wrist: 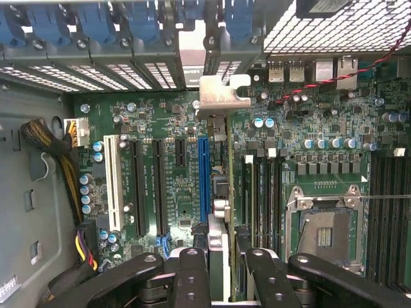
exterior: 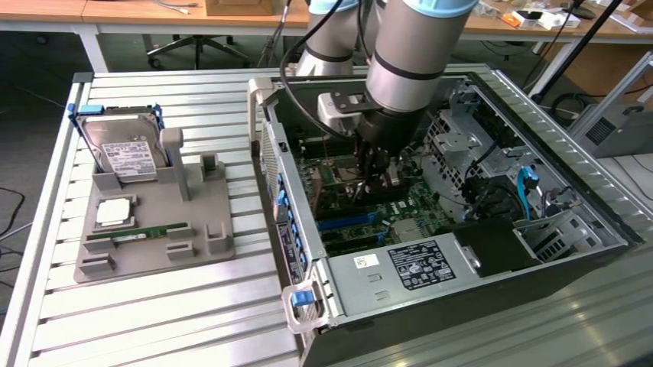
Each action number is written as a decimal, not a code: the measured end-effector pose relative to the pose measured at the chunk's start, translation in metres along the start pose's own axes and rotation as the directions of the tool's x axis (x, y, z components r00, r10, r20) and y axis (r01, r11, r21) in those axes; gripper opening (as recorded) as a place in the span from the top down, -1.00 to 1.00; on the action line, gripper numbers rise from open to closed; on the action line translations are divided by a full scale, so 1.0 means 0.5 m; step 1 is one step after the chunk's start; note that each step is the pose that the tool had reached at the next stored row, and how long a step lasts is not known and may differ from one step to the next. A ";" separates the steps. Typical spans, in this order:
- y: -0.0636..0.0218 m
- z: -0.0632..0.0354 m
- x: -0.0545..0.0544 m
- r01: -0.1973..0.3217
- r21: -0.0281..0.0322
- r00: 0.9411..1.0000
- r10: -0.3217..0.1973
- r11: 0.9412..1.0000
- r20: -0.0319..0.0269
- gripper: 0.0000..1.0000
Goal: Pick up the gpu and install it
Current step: 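Insert the gpu into the slot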
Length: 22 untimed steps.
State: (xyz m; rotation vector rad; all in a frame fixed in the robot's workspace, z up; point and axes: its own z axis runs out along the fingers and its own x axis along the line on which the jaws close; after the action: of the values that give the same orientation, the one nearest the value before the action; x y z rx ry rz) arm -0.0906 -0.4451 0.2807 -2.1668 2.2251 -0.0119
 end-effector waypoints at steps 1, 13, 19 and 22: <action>0.002 0.000 0.000 0.000 0.000 1.000 0.000 1.000 0.000 0.45; 0.021 0.003 0.007 0.000 0.000 1.000 0.000 1.000 0.000 0.45; 0.026 0.005 0.014 0.000 0.000 1.000 0.000 1.000 -0.012 0.45; 0.027 0.007 0.014 -0.004 0.000 1.000 0.004 1.000 -0.015 0.45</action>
State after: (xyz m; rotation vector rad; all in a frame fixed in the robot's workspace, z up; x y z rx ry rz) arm -0.1041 -0.4517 0.2767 -2.1693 2.2371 -0.0288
